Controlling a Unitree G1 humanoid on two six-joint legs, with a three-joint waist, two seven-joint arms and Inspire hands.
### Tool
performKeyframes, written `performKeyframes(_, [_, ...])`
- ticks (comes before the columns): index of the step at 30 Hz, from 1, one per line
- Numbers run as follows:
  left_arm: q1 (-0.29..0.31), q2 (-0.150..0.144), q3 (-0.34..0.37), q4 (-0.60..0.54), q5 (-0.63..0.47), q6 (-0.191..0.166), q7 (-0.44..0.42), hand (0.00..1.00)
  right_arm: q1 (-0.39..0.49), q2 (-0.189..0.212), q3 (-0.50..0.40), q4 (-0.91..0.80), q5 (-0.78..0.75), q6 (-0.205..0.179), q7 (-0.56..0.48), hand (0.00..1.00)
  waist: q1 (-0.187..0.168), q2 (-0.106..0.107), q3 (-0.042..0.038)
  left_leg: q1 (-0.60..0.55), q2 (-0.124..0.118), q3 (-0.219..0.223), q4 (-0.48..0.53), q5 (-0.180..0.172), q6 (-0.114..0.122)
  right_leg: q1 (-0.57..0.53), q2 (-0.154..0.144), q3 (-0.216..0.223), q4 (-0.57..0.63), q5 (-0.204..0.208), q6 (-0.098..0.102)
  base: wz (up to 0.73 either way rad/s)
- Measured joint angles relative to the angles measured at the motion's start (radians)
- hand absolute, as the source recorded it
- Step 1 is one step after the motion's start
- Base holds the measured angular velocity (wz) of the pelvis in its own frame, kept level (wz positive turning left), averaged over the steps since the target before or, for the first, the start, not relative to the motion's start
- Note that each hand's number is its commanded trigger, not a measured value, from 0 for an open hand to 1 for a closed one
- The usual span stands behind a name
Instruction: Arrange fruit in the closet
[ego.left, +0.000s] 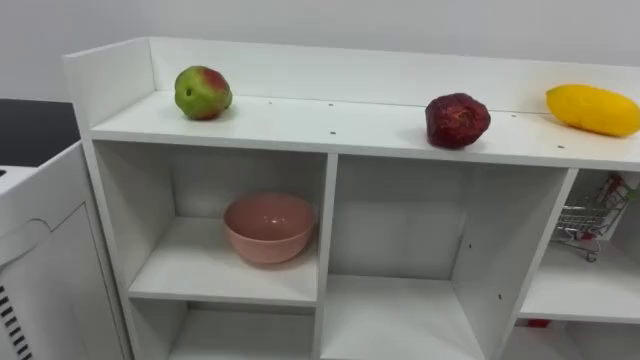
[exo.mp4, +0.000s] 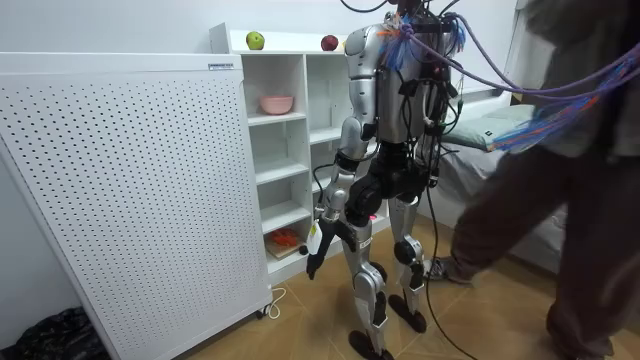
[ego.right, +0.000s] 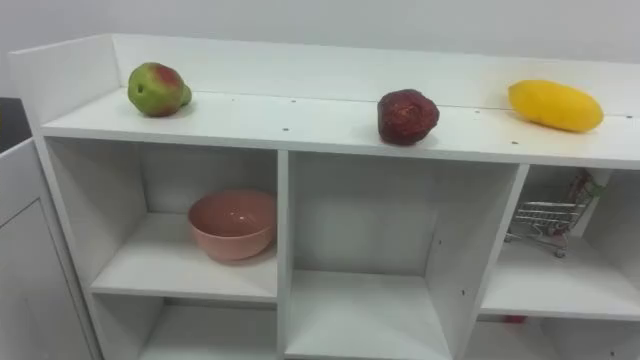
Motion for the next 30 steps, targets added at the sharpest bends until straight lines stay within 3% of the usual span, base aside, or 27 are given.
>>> performKeyframes(13, [-0.003,0.000,0.003,0.002,-0.001,-0.027,0.010,0.00,-0.001,0.003,-0.016,0.006,0.058,-0.001,-0.054,0.00,-0.010,0.019,0.0012,0.000,0.000,-0.006,0.000,0.000,0.000,0.001,0.000,0.006,0.000,0.000,0.000,0.00])
performKeyframes(20, [0.004,-0.005,0.050,-0.004,0.000,-0.090,0.054,0.00,0.018,0.009,-0.175,-0.073,0.085,-0.001,-0.120,0.00,-0.035,0.014,-0.0006,0.000,-0.002,-0.006,0.001,0.000,0.000,0.000,0.000,0.010,0.000,0.000,0.000,-0.02])
performKeyframes(21, [0.004,-0.005,0.060,-0.004,-0.001,-0.103,0.066,0.00,0.017,0.008,-0.206,-0.115,0.087,-0.004,-0.140,0.00,-0.038,0.006,0.0025,0.000,-0.002,-0.002,0.001,0.000,0.000,-0.001,0.000,0.017,0.001,0.000,0.000,-0.06])
performKeyframes(25, [0.005,-0.001,0.070,-0.008,-0.001,-0.131,0.095,0.00,0.010,0.009,-0.244,-0.323,0.072,-0.024,-0.232,0.00,-0.041,0.007,0.0029,-0.003,-0.002,0.012,0.001,0.000,0.000,-0.018,0.002,0.032,0.010,-0.001,0.000,-0.12])
performKeyframes(30, [0.022,0.003,0.051,-0.016,-0.010,-0.135,0.123,0.00,-0.010,0.005,-0.265,-0.643,0.038,-0.050,-0.359,0.00,-0.049,0.003,-0.0008,-0.005,-0.002,0.018,0.004,0.001,0.001,-0.033,0.003,0.041,0.011,0.000,0.001,-0.07])
